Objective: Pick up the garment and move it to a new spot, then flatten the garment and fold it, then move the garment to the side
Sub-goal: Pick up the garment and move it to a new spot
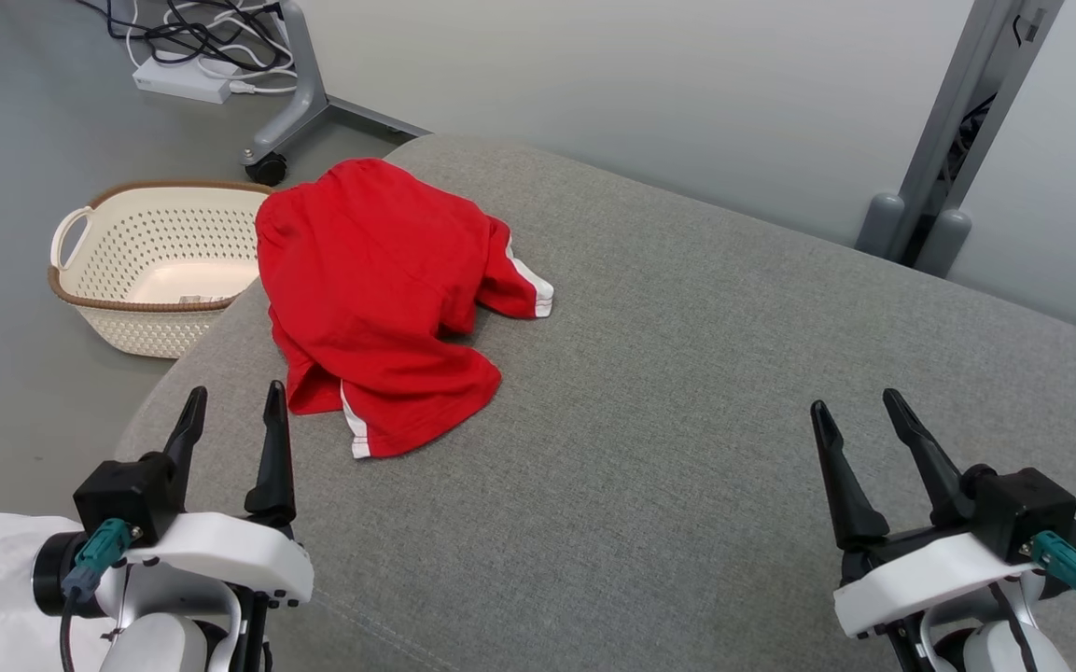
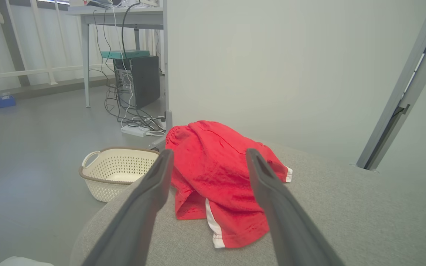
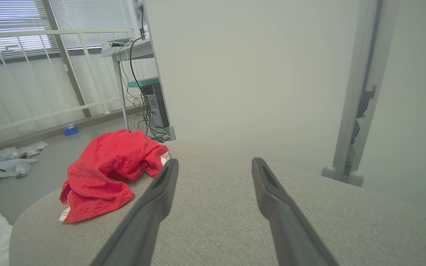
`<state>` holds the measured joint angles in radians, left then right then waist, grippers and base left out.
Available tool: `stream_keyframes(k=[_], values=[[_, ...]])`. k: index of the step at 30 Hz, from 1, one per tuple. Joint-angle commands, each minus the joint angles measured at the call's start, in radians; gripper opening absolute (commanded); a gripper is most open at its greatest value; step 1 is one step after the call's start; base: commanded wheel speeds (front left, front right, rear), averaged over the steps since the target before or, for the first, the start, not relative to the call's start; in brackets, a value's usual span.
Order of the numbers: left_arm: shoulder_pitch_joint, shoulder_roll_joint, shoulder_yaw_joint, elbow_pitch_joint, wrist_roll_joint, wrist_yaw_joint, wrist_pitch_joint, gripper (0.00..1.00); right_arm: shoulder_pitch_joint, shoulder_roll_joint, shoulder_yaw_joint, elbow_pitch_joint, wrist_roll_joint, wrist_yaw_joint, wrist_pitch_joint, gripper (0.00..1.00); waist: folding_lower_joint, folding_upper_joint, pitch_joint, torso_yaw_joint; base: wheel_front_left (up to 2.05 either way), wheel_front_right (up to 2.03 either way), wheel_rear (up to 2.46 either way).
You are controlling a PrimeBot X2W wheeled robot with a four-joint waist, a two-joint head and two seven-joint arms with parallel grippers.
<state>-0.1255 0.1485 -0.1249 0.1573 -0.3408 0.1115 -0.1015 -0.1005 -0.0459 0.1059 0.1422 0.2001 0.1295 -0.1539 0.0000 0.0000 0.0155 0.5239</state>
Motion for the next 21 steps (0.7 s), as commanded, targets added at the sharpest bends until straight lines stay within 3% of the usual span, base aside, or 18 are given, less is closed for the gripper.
stream_keyframes(k=[1, 14, 21], values=[[-0.004, 0.007, 0.000, -0.002, 0.006, 0.006, 0.002, 1.00, 0.002, -0.009, -0.004, -0.005, -0.002, 0.002, 0.001, 1.00, 0.0000, 0.0000, -0.001, 0.001, 0.00, 0.00, 0.00], [-0.148, 0.064, 0.014, -0.091, 0.016, 0.004, 0.059, 1.00, -0.014, -0.009, -0.015, -0.025, -0.037, 0.002, 0.031, 1.00, 0.0000, 0.0000, 0.030, -0.024, 0.00, 0.00, 0.00], [-0.341, 0.100, 0.015, -0.076, -0.034, -0.044, 0.172, 1.00, -0.044, -0.009, -0.029, -0.085, -0.098, 0.002, 0.087, 1.00, 0.0000, 0.0000, 0.128, -0.089, 0.00, 0.00, 0.00]])
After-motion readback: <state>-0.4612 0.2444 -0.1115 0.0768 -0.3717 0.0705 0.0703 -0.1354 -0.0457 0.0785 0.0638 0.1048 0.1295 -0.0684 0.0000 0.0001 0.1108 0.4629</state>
